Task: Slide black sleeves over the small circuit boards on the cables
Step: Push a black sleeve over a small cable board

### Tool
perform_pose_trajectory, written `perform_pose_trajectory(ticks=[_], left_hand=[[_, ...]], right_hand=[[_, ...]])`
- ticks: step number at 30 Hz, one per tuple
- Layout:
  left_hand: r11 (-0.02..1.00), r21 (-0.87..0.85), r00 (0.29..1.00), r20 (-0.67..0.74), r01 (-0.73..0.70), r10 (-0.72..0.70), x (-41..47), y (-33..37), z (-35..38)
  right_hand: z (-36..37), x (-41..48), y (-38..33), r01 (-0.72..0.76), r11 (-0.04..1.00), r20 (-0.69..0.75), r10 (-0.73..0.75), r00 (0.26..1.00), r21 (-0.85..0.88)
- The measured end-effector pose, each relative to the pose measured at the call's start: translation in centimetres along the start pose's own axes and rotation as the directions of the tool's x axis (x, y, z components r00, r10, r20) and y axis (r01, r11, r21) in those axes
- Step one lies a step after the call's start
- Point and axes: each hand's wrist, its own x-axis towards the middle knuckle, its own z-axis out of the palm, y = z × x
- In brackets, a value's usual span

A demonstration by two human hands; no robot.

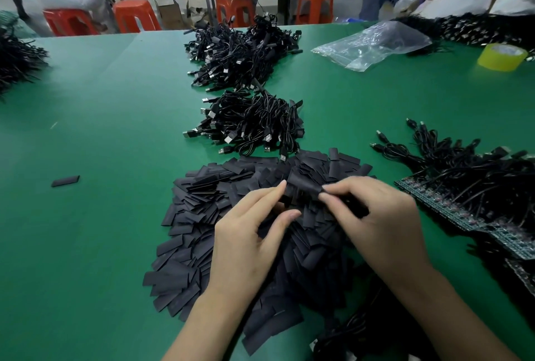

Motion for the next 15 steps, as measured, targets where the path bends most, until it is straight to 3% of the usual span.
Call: perform_pose_trajectory(ticks=[2,5,10,15], left_hand=[[1.0,0.014,1.0,0.003,0.012,-0.012,0.0,-0.1,0.0],[1.0,0.01,1.0,-0.005,0.028,-0.028,0.0,-0.3,0.0],[0.999,0.001,0.999,0.014,0.042,-0.042,0.0,-0.3,0.1],[0.999,-0.01,0.998,0.027,0.048,-0.048,0.0,-0.4,0.0]], right_hand=[[-0.4,1.9,0.1,-0.117,0.992,0.026,0.115,0.993,0.054],[0.5,6.7,1.1,-0.376,0.918,0.075,0.369,0.926,0.126],[4.7,16.1,3.3,-0.464,0.885,0.14,0.455,0.879,0.038],[7.7,21.3,3.6,-0.622,0.774,0.369,0.547,0.751,0.119]])
